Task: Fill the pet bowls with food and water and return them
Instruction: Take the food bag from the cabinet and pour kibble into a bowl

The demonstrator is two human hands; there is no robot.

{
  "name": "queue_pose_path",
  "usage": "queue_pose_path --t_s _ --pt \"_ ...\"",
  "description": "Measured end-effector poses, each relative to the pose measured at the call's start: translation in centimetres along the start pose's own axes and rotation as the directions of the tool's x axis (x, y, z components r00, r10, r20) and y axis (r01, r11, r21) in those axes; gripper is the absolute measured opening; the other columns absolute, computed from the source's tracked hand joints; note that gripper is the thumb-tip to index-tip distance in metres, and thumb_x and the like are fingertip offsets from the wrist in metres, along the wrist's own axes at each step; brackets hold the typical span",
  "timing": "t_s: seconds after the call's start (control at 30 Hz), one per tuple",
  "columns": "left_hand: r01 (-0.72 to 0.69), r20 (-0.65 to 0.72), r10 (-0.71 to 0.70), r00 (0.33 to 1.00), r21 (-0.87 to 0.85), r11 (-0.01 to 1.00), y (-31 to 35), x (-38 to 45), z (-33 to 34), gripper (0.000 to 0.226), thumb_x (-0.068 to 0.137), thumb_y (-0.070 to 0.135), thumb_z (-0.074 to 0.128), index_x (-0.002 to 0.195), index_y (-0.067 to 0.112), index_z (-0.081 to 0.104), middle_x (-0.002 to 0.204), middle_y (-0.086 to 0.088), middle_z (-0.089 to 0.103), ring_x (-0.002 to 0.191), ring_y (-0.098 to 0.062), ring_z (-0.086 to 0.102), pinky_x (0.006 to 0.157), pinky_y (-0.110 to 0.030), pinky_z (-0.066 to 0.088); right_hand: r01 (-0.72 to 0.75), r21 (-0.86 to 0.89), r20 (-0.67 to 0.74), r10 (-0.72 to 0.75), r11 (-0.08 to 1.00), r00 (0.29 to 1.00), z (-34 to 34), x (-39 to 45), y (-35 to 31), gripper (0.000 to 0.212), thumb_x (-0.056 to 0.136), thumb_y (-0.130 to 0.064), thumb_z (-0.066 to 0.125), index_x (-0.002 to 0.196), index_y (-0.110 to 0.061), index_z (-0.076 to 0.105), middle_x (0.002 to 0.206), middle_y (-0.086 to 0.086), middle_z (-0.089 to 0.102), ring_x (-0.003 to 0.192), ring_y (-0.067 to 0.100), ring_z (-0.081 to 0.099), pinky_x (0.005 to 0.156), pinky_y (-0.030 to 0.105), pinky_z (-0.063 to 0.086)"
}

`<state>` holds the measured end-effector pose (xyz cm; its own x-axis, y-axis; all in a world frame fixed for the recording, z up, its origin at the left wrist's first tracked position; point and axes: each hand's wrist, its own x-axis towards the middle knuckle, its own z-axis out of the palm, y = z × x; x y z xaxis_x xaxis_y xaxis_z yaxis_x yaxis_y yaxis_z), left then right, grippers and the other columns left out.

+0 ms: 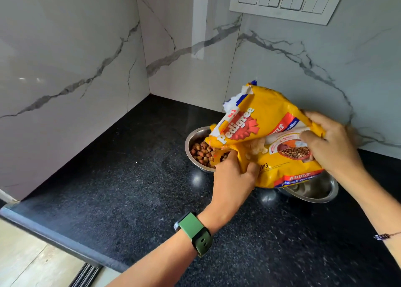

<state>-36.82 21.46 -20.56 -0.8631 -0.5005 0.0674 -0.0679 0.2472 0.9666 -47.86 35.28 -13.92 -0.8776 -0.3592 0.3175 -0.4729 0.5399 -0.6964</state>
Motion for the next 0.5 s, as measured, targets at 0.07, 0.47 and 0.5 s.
queue_pose_path --t_s 0.07,0.47,0.5 --pt "-0.007 -0.003 0.007 1.000 0.009 1.000 -0.2 -0.1 0.0 0.027 0.071 0.037 0.048 0.087 0.016 0.051 0.084 -0.014 0.069 0.070 -0.035 0.068 0.065 -0.049 0.056 0.000 -0.010 -0.003 0.000 1.000 1.000 0.1 -0.2 0.1 0.037 0.089 -0.004 0.052 0.119 -0.024 0.060 0.092 0.003 0.067 0.074 0.023 0.067 0.063 0.032 0.054" --pt "-0.190 -0.035 0.201 0.979 0.205 0.960 -1.2 0.7 -1.4 0.036 0.075 0.040 0.045 0.098 0.014 0.055 0.082 -0.003 0.067 0.076 -0.021 0.062 0.068 -0.032 0.048 -0.067 0.192 -0.130 0.093 0.979 0.987 2.7 -2.1 3.6 0.037 0.082 -0.025 0.058 0.119 -0.024 0.058 0.105 0.000 0.068 0.095 0.020 0.065 0.080 0.037 0.054" --pt "-0.187 -0.035 0.198 0.980 0.210 0.960 -1.4 0.8 -1.5 0.036 0.075 0.040 0.045 0.098 0.015 0.055 0.081 -0.001 0.066 0.076 -0.020 0.061 0.067 -0.031 0.047 -0.080 0.206 -0.121 0.107 0.975 0.987 3.2 -2.2 4.0 0.038 0.085 -0.025 0.059 0.122 -0.020 0.057 0.107 0.003 0.068 0.095 0.019 0.065 0.079 0.034 0.054"
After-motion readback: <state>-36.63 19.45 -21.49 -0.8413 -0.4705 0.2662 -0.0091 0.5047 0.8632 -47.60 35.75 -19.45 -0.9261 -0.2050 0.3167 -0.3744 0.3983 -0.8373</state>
